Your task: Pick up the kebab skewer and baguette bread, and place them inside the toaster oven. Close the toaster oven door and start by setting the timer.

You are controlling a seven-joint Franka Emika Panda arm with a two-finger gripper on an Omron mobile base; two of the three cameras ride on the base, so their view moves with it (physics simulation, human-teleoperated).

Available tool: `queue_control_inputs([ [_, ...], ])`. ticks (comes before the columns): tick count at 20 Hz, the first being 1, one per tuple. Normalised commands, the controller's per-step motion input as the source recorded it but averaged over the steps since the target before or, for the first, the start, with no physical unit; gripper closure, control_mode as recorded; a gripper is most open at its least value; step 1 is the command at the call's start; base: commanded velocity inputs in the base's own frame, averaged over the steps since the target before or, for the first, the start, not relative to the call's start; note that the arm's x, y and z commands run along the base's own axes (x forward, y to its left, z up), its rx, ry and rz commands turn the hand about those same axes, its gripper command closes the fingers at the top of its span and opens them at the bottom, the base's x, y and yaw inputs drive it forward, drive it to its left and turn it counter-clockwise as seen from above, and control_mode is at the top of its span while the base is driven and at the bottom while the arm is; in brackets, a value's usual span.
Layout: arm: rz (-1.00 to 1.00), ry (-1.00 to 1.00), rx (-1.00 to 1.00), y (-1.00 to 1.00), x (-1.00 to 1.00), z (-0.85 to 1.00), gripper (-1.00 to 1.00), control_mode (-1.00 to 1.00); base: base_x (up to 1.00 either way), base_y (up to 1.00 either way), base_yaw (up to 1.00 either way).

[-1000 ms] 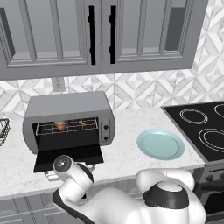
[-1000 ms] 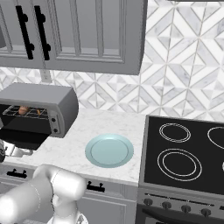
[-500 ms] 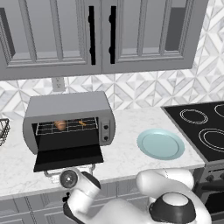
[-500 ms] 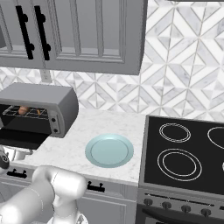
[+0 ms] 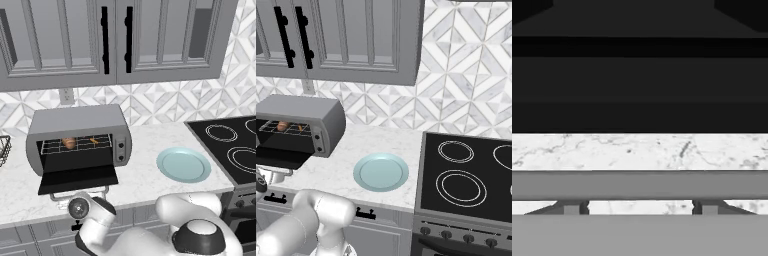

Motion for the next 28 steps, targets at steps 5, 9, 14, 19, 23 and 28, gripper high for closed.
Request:
queue_control_inputs([
  [5, 0.0, -0.04, 0.0, -0.45, 0.74, 0.7, -1.0, -1.0, 0.0, 0.0, 0.0],
  [9, 0.0, -0.05, 0.0, -0.48, 0.79, 0.81, -1.0, -1.0, 0.0, 0.0, 0.0],
  [14, 0.0, -0.05, 0.0, -0.52, 0.83, 0.85, -1.0, -1.0, 0.0, 0.0, 0.0],
  [19, 0.0, -0.01, 0.0, -0.53, 0.92, 0.79, -1.0, -1.0, 0.0, 0.0, 0.0],
  [23, 0.0, 0.0, 0.0, -0.56, 0.99, 0.66, -1.0, -1.0, 0.0, 0.0, 0.0],
  [28, 0.0, 0.0, 0.0, -0.38, 0.63, 0.37, -1.0, -1.0, 0.0, 0.0, 0.0],
])
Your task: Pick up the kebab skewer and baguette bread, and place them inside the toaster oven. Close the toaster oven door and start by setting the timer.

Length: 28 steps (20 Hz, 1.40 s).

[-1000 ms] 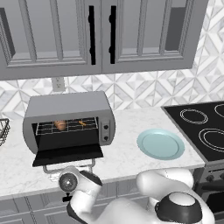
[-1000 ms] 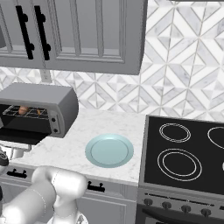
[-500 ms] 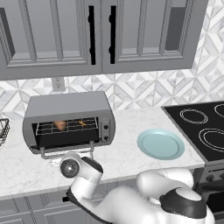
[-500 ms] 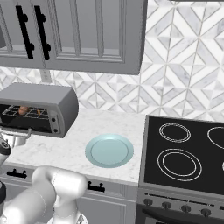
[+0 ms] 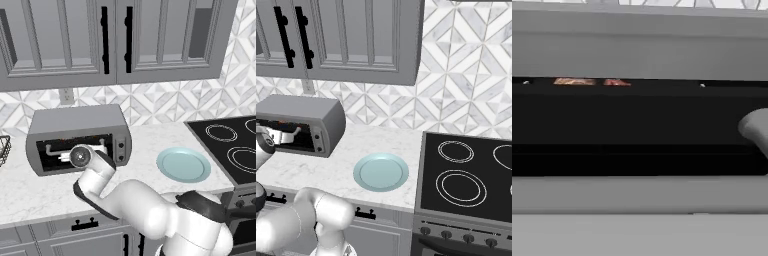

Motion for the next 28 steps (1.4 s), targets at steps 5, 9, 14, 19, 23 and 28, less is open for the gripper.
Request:
queue_control_inputs([
  [5, 0.0, 0.03, 0.0, -0.49, 0.35, 0.11, -1.0, -1.0, 0.0, 0.0, 0.0],
  [9, 0.0, 0.1, 0.0, -0.44, 0.22, 0.0, -1.0, -1.0, 0.0, 0.0, 0.0],
  [14, 0.0, 0.07, 0.0, -0.38, -0.25, 0.04, -1.0, -1.0, 0.0, 0.0, 0.0],
  [19, 0.0, 0.02, 0.0, -0.17, -0.69, 0.05, -1.0, -1.0, 0.0, 0.0, 0.0],
  [23, 0.0, 0.02, 0.0, -0.23, -0.73, 0.18, -1.0, -1.0, 0.0, 0.0, 0.0],
  [28, 0.02, 0.0, -0.05, -0.47, -0.7, 0.0, -1.0, -1.0, 0.0, 0.0, 0.0],
])
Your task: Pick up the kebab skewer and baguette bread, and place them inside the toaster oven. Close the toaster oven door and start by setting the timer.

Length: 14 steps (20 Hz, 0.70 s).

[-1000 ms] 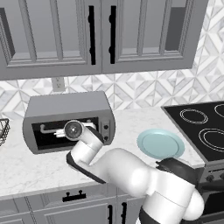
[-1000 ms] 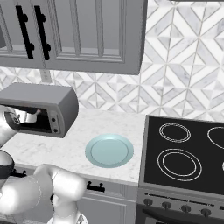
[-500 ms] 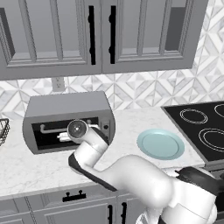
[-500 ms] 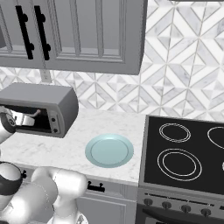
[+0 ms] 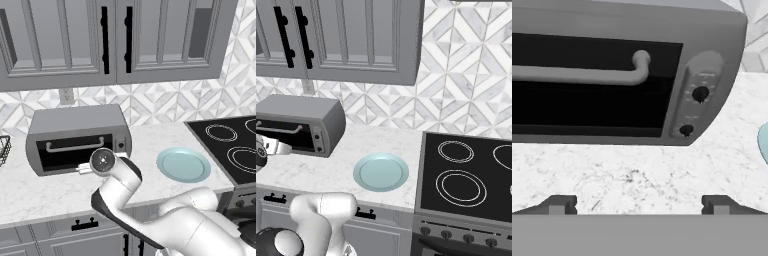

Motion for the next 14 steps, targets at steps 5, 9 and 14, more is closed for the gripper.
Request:
queue_control_inputs([
  [5, 0.0, 0.0, -0.14, -0.5, -0.42, 0.0, -1.0, -1.0, 0.0, 0.0, 0.0],
  [9, 0.0, 0.01, -0.18, -0.34, -0.03, 0.13, -1.0, -1.0, 0.0, 0.0, 0.0],
  [14, 0.2, 0.06, -0.35, -0.28, -0.15, 0.26, -1.0, -1.0, 0.0, 0.0, 0.0],
])
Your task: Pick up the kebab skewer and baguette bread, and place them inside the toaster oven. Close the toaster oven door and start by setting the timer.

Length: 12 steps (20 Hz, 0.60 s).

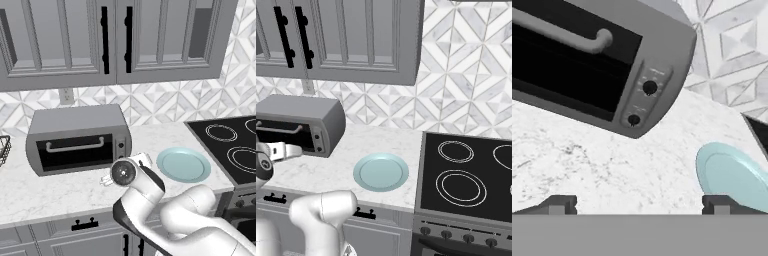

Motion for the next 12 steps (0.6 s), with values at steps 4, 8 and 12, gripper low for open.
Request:
queue_control_inputs([
  [4, 0.5, 0.22, -0.71, -0.02, -0.18, 0.14, -1.0, -1.0, 0.0, 0.0, 0.0],
  [8, 0.49, 0.41, -0.87, 0.01, -0.03, 0.09, -1.0, -1.0, 0.0, 0.0, 0.0],
  [12, 0.41, 0.52, -0.89, 0.0, 0.0, 0.12, -1.0, -1.0, 0.0, 0.0, 0.0],
])
